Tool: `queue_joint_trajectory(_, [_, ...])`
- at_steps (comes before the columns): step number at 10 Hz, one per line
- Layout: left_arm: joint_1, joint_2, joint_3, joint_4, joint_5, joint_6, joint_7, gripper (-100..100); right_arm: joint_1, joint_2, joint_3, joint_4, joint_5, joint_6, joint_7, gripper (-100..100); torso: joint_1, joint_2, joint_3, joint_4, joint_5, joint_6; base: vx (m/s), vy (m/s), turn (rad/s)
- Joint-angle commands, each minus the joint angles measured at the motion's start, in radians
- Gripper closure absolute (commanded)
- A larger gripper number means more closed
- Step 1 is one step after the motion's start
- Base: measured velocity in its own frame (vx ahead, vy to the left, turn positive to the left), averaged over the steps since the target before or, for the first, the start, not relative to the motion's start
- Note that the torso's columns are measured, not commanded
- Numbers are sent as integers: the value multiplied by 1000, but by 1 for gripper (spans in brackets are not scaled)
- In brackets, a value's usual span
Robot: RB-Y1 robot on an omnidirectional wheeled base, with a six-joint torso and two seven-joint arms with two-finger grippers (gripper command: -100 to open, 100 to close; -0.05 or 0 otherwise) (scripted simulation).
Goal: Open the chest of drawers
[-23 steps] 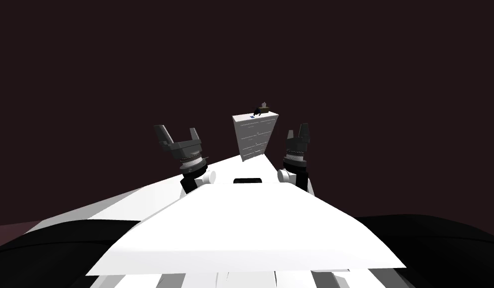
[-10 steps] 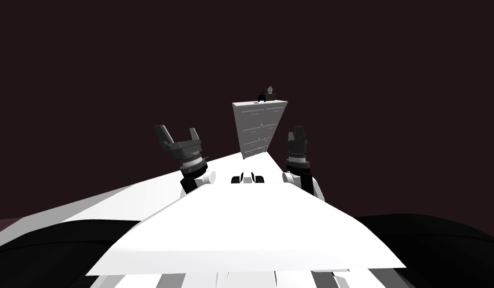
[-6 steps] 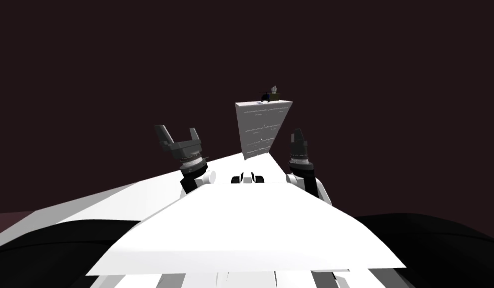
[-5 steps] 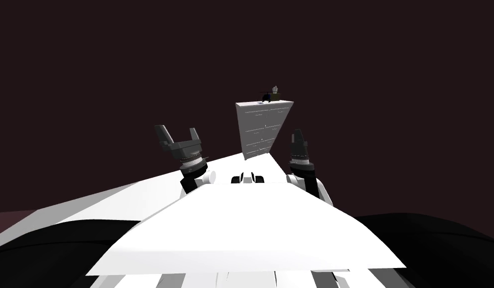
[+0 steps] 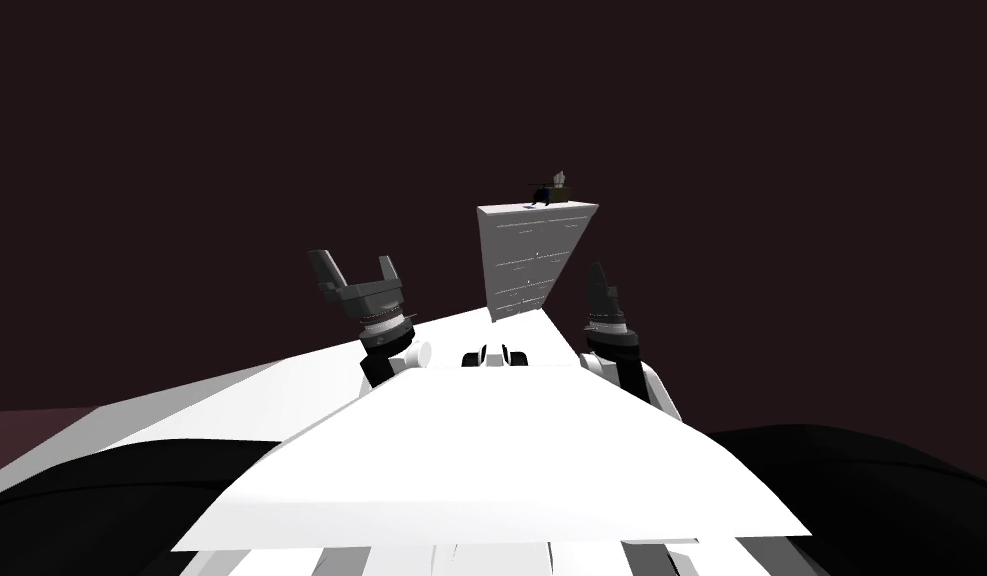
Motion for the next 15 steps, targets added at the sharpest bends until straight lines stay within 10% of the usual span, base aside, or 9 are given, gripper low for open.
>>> queue_joint_trajectory(1, [0, 0, 0, 0, 0, 0, 0, 0, 22, -8, -34, 5, 3, -9, 74, -100, -1, 1, 0, 0, 0, 0, 53, 53, 79])
queue_joint_trajectory(15, [0, 0, 0, 0, 0, 0, 0, 0, 135, -27, -181, 12, 20, -38, 446, -100, 0, 2, 1, 0, 0, 0, 63, 40, 56])
